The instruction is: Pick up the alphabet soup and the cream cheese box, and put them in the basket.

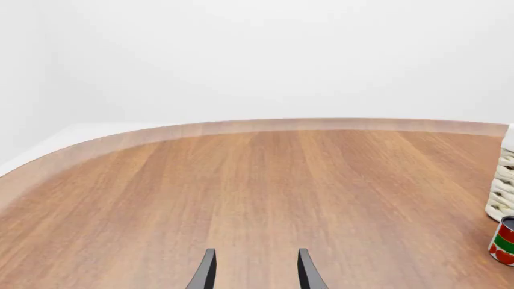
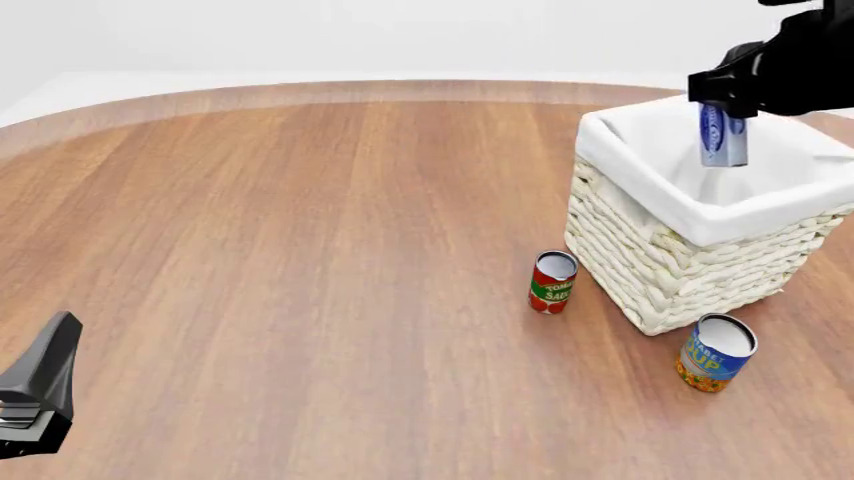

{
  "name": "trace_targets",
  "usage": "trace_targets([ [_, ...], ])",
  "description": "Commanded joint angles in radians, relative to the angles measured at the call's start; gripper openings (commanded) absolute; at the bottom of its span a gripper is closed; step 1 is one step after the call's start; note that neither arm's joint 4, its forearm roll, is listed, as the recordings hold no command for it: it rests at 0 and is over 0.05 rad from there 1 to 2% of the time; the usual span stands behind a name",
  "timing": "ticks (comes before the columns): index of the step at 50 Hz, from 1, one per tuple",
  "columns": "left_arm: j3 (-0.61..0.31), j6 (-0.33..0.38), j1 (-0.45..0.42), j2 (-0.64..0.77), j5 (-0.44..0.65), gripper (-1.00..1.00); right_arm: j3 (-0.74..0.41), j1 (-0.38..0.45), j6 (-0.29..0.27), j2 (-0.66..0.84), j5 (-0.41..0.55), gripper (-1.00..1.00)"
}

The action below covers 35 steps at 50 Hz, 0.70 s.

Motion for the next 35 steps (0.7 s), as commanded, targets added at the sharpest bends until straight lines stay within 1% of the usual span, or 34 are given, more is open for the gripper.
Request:
trace_targets([
  [1,0.000,0.000,0.000,0.000,0.000,1.00,0.003,-0.051,0.002,0.047,-0.040,-1.00],
  [7,0.000,0.000,0.000,0.000,0.000,1.00,0.000,-0.070,0.001,0.077,-0.057,-1.00],
  [15,0.000,0.000,0.000,0.000,0.000,1.00,-0.039,-0.085,-0.013,0.129,-0.062,-1.00],
  [22,0.000,0.000,0.000,0.000,0.000,1.00,-0.049,-0.101,-0.016,0.159,-0.073,-1.00],
  [35,0.000,0.000,0.000,0.000,0.000,1.00,-0.031,-0.114,-0.009,0.211,-0.116,-1.00],
])
